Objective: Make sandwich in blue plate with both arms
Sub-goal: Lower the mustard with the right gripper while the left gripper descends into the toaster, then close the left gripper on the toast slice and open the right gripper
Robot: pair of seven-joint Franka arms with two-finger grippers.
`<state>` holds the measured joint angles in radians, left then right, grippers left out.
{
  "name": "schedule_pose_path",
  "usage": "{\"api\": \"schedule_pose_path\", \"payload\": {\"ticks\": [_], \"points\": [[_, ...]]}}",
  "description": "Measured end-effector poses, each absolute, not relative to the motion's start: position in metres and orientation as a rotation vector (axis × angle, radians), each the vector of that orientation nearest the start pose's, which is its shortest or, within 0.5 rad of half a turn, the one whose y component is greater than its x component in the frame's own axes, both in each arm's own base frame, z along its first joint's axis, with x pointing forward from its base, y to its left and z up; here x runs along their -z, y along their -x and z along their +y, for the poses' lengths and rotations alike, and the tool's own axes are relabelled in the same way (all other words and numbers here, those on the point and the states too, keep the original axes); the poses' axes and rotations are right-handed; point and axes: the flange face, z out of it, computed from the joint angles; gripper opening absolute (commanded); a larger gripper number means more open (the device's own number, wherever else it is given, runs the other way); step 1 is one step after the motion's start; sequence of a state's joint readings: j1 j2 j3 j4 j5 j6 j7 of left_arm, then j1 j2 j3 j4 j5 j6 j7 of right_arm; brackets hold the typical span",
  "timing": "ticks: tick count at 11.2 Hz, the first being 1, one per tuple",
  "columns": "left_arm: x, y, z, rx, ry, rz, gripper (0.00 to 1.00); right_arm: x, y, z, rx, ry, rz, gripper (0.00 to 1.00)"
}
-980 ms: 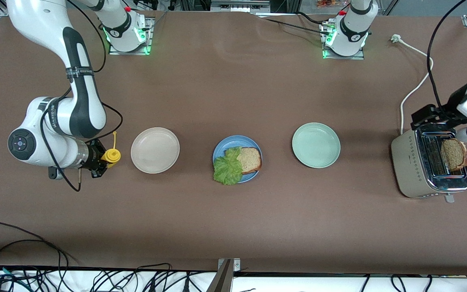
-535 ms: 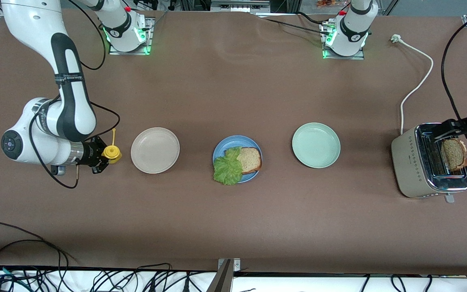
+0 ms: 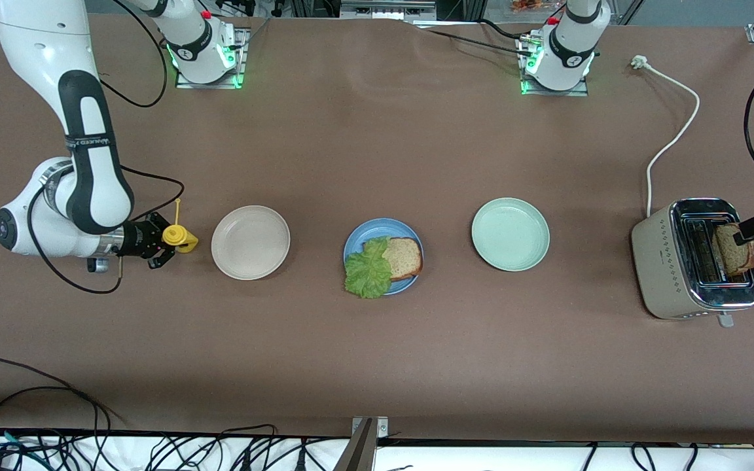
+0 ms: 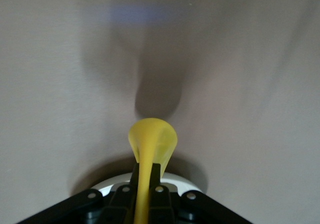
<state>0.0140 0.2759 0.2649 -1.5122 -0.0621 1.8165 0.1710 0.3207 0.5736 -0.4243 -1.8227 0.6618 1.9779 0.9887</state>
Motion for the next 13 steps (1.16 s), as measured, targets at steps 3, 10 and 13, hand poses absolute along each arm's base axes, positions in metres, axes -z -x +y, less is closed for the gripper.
{"api": "schedule_pose_path", "payload": {"ticks": [3,10,13], "points": [[-0.502,-0.630,0.169,0.036,3.108,-0.190,1.00,-0.202,-0.600,-0.028,-0.788,2.127,1.883,0.00],[-0.473,-0.633,0.208,0.036,3.079,-0.163,1.00,-0.181,-0.593,-0.037,-0.839,2.133,1.794,0.46],[-0.452,-0.634,0.224,-0.005,3.074,-0.191,1.00,-0.173,-0.594,-0.040,-0.826,2.120,1.806,1.00]]}}
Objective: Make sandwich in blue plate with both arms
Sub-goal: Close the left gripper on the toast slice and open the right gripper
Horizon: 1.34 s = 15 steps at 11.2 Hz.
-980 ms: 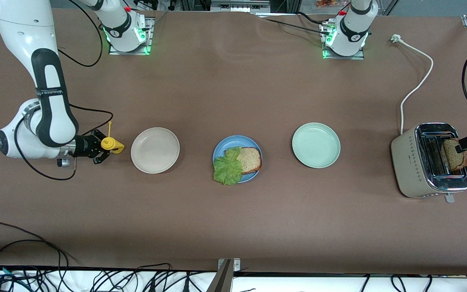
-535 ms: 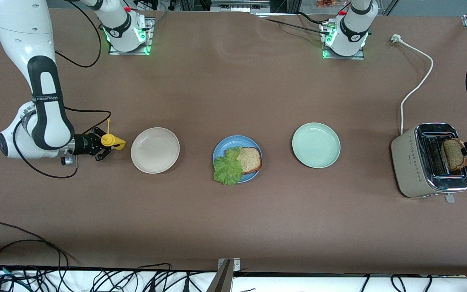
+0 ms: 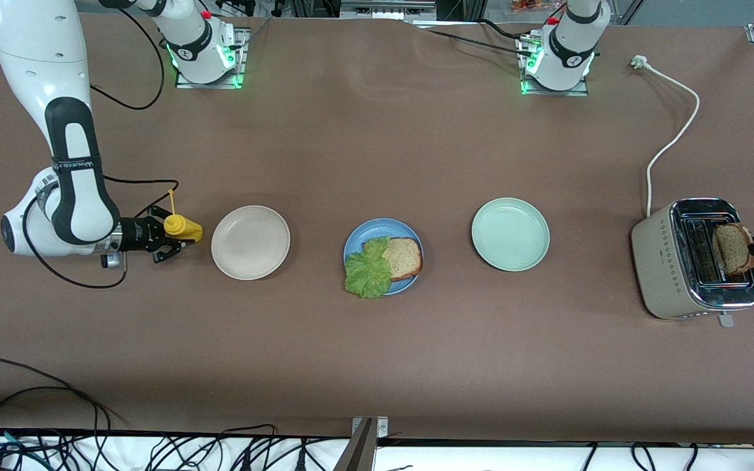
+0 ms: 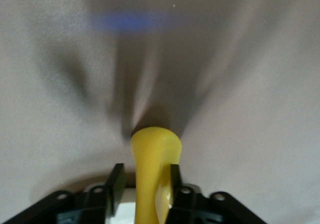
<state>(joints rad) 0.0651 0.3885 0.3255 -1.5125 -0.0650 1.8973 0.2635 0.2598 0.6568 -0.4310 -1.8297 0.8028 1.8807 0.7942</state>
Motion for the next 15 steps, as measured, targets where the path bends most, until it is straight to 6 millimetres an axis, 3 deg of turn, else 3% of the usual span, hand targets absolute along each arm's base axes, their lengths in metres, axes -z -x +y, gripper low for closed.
{"api": "schedule_pose_path", "payload": {"ticks": [10,11,12,14,15], "points": [[-0.397,-0.645,0.229,-0.064,3.093,-0.221,1.00,-0.169,-0.592,-0.057,-0.795,2.130,1.848,1.00],[-0.391,-0.645,0.229,-0.075,3.092,-0.221,0.94,-0.169,-0.592,-0.060,-0.793,2.144,1.852,1.00],[-0.386,-0.646,0.230,-0.087,3.092,-0.221,0.79,-0.169,-0.591,-0.061,-0.792,2.151,1.853,1.00],[-0.377,-0.647,0.230,-0.106,3.091,-0.221,0.35,-0.169,-0.591,-0.061,-0.794,2.150,1.859,1.00],[-0.375,-0.646,0.231,-0.112,3.091,-0.224,0.22,-0.169,-0.591,-0.061,-0.795,2.141,1.874,1.00]]}}
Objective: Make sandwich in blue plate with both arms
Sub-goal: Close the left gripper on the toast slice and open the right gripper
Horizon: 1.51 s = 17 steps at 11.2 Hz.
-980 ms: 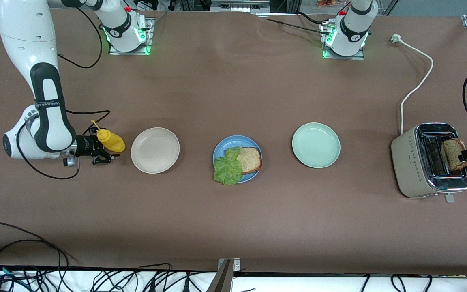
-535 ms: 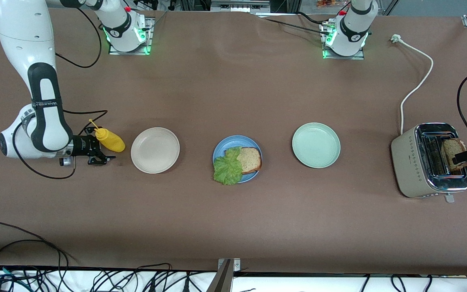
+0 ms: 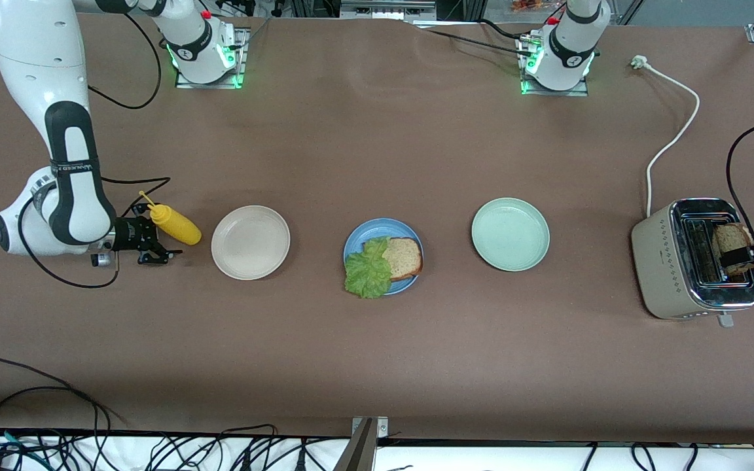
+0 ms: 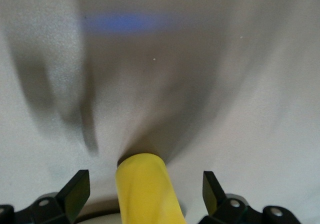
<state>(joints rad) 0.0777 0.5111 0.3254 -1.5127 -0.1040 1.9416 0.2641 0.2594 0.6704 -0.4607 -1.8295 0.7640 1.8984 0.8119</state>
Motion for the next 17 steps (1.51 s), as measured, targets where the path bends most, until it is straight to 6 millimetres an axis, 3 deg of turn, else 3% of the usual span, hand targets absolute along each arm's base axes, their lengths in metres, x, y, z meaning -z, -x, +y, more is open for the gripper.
{"api": "schedule_pose_path", "payload": {"ticks": [2,7,10,12,17], "points": [[-0.373,-0.645,0.235,-0.117,3.090,-0.230,0.03,-0.169,-0.593,-0.062,-0.783,2.125,1.904,1.00],[-0.374,-0.645,0.236,-0.118,3.091,-0.230,0.00,-0.170,-0.594,-0.060,-0.780,2.115,1.943,1.00],[-0.384,-0.646,0.238,-0.089,3.087,-0.233,0.00,-0.171,-0.595,-0.058,-0.780,2.117,1.943,1.00],[-0.398,-0.649,0.236,-0.053,3.086,-0.225,0.00,-0.171,-0.596,-0.058,-0.776,2.111,1.974,1.00],[-0.458,-0.643,0.216,0.038,3.101,-0.187,0.00,-0.175,-0.601,-0.055,-0.741,2.112,2.018,1.00]]}}
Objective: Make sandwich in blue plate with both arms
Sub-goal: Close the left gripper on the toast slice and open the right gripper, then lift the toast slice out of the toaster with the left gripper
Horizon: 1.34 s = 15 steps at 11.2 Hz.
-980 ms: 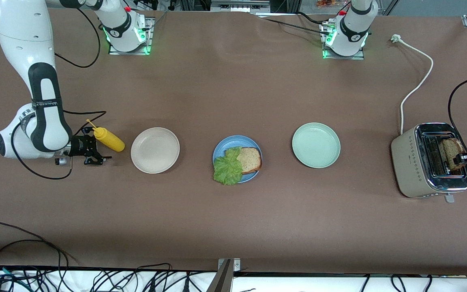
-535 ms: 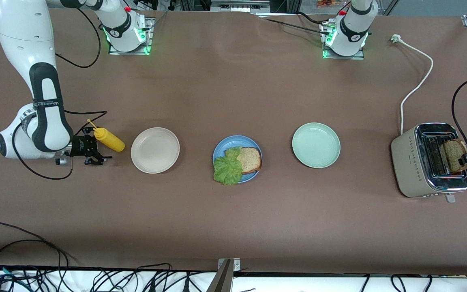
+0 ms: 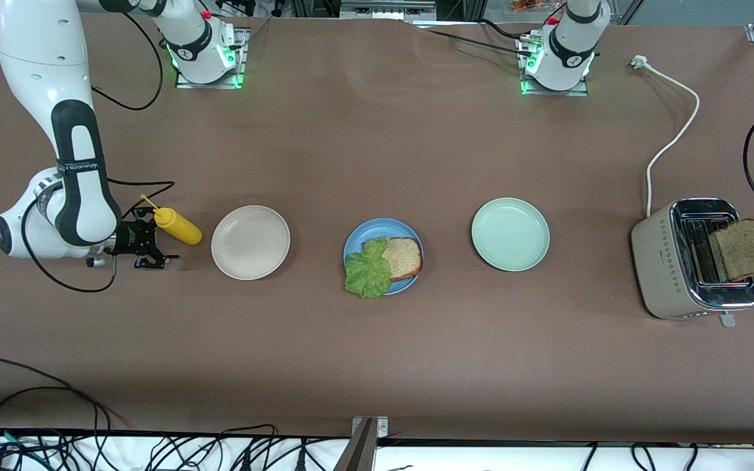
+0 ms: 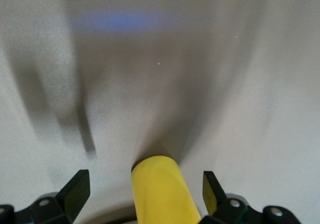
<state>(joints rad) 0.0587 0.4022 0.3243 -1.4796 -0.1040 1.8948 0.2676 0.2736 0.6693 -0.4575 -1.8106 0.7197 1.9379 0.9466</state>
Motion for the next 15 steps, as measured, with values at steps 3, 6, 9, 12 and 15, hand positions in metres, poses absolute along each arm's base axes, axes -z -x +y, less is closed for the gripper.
{"api": "schedule_pose_path", "payload": {"ticks": [3,6,9,12,15], "points": [[-0.508,-0.639,0.200,0.078,3.113,-0.152,0.00,-0.179,-0.605,-0.054,-0.732,2.093,2.046,1.00],[-0.535,-0.644,0.166,0.086,3.131,-0.066,0.00,-0.182,-0.608,-0.050,-0.721,2.120,2.042,1.00],[-0.534,-0.655,0.114,0.085,3.166,0.015,0.00,-0.182,-0.608,-0.048,-0.720,2.139,2.039,1.00],[-0.531,-0.663,0.049,0.075,3.209,0.049,0.00,-0.181,-0.609,-0.047,-0.709,2.153,2.039,1.00],[-0.526,-0.665,-0.037,0.037,3.257,0.020,0.00,-0.180,-0.607,-0.047,-0.691,2.225,2.064,1.00]]}}
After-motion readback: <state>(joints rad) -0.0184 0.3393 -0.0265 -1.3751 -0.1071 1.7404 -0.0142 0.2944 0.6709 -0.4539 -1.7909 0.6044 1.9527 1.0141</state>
